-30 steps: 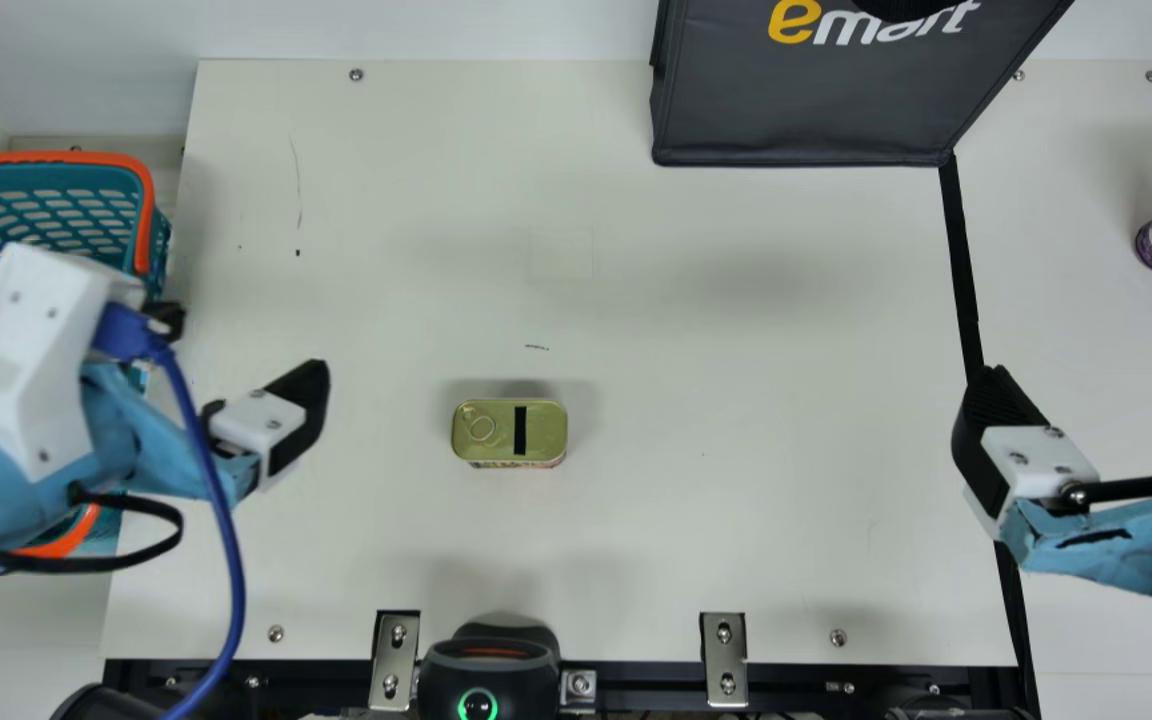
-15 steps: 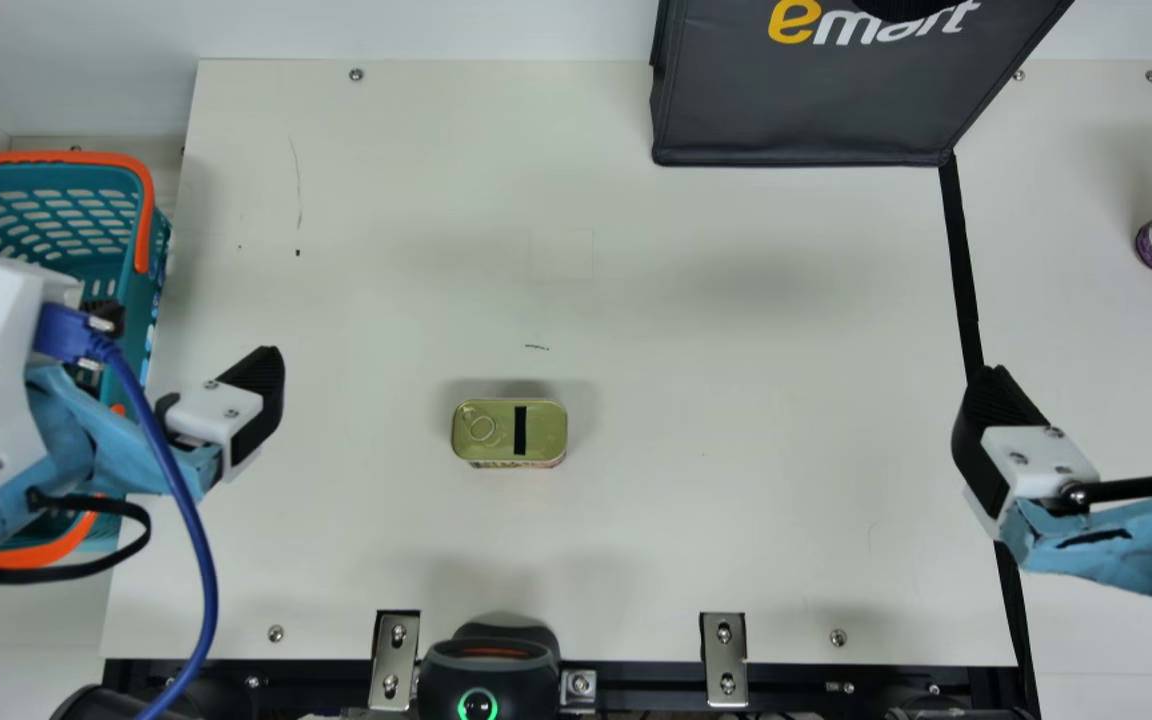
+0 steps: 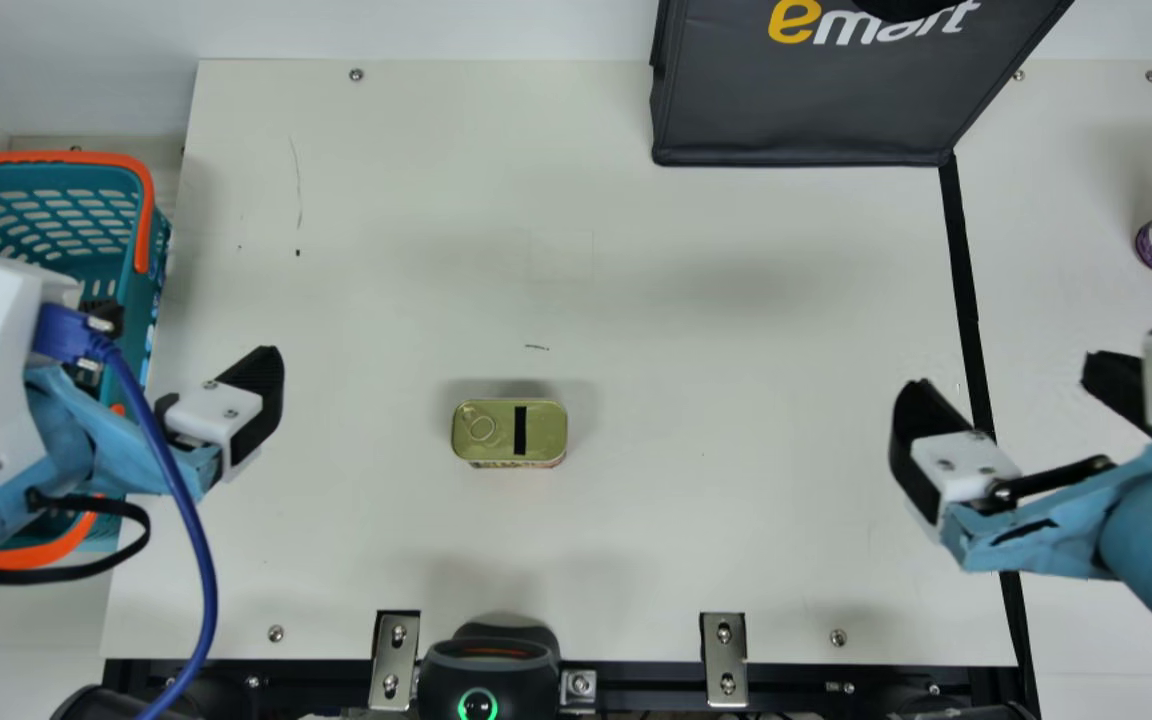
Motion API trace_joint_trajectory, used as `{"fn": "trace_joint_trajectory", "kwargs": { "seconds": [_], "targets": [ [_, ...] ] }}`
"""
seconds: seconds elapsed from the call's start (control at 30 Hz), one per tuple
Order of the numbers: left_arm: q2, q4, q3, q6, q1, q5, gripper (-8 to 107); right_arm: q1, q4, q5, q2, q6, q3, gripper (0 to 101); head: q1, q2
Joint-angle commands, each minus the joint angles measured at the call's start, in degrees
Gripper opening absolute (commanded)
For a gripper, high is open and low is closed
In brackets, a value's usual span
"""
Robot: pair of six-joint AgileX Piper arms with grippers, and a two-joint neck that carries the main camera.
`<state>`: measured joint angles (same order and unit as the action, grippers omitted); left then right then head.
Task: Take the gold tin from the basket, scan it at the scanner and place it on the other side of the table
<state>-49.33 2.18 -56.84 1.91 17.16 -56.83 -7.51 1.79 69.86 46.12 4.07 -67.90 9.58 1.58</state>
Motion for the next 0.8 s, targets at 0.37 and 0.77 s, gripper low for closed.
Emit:
{"fn": "trace_joint_trajectory", "kwargs": {
  "seconds": [0.37,0.77],
  "targets": [
    [0.00,0.00,0.00,0.00,0.00,0.00,90,-9.90,3.20,0.04,6.82,7.17,-0.31,95,-1.66,0.00],
    [0.00,0.00,0.00,0.00,0.00,0.00,90,-21.38,4.41,-3.01,16.76,9.94,-2.63,95,-1.66,0.00]
  ]
}}
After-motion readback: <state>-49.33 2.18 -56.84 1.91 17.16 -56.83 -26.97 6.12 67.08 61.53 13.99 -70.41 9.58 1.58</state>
